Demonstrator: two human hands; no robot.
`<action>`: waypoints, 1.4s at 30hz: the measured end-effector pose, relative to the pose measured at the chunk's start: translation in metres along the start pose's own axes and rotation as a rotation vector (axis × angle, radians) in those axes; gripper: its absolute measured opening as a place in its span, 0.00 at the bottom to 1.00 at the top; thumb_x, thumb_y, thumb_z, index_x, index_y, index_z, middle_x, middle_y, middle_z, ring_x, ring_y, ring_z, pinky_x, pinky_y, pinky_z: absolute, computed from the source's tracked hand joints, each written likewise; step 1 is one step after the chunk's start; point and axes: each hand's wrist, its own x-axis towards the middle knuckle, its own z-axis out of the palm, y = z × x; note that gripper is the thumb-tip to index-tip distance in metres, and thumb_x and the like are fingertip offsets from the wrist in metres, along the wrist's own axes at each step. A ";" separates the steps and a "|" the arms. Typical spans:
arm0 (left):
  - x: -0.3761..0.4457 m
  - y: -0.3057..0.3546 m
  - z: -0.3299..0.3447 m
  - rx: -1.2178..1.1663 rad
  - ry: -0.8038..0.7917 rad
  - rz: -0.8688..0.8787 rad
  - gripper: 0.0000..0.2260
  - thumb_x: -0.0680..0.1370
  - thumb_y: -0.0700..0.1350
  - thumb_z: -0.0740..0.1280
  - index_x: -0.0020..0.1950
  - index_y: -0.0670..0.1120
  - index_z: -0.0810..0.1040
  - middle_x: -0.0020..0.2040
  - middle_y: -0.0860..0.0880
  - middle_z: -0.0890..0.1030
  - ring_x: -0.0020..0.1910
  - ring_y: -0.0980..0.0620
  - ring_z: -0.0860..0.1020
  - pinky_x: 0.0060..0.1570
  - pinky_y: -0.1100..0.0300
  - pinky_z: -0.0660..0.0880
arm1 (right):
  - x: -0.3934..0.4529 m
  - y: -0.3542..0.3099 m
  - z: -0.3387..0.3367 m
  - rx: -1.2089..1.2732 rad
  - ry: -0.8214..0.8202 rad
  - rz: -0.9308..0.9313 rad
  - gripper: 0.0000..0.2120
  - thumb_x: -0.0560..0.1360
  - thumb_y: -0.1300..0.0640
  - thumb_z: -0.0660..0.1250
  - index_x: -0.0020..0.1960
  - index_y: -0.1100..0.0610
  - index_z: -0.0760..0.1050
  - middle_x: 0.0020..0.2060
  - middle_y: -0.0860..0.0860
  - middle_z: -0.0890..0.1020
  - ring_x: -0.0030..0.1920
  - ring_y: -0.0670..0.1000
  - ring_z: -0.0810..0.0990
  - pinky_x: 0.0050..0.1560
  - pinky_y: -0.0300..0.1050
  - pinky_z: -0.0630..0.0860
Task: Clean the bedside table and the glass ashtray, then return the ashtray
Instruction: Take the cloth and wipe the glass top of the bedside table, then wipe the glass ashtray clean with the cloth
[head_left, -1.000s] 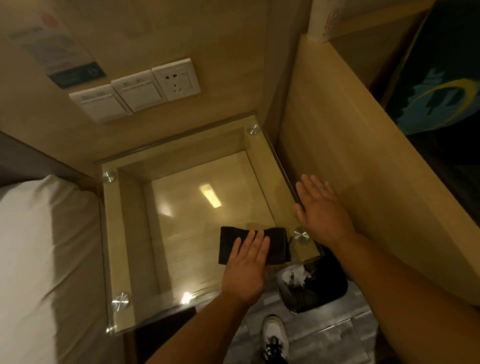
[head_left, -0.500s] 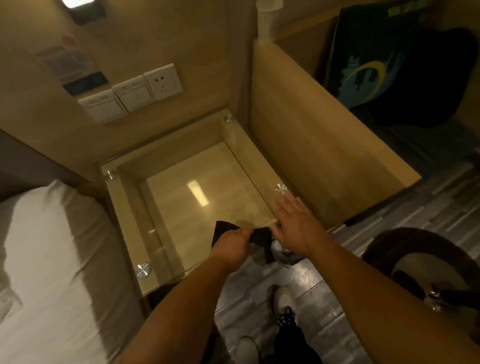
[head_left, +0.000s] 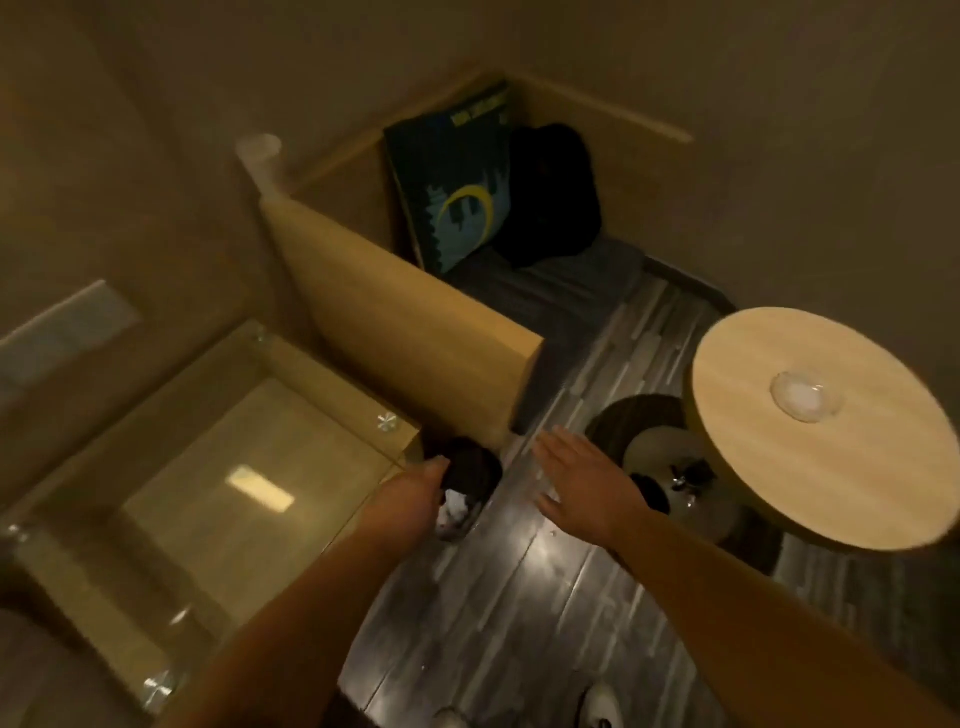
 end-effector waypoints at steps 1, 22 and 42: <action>0.011 0.016 -0.001 0.024 0.022 0.022 0.22 0.80 0.40 0.59 0.75 0.47 0.62 0.70 0.43 0.71 0.67 0.44 0.71 0.62 0.55 0.68 | -0.012 0.016 -0.005 0.003 0.028 0.043 0.34 0.78 0.38 0.47 0.77 0.56 0.48 0.78 0.54 0.51 0.77 0.54 0.46 0.73 0.49 0.41; 0.198 0.448 0.150 0.283 -0.004 0.609 0.21 0.78 0.37 0.62 0.71 0.42 0.65 0.70 0.43 0.70 0.71 0.46 0.66 0.73 0.54 0.53 | -0.235 0.374 0.059 0.191 0.101 0.636 0.31 0.80 0.42 0.51 0.77 0.58 0.53 0.77 0.56 0.55 0.76 0.57 0.51 0.74 0.52 0.47; 0.271 0.537 0.352 0.535 -0.204 0.775 0.40 0.78 0.66 0.48 0.78 0.41 0.41 0.78 0.41 0.39 0.77 0.44 0.37 0.74 0.44 0.36 | -0.260 0.516 0.187 0.424 0.261 0.756 0.29 0.76 0.47 0.56 0.74 0.58 0.61 0.74 0.55 0.64 0.75 0.53 0.57 0.73 0.44 0.45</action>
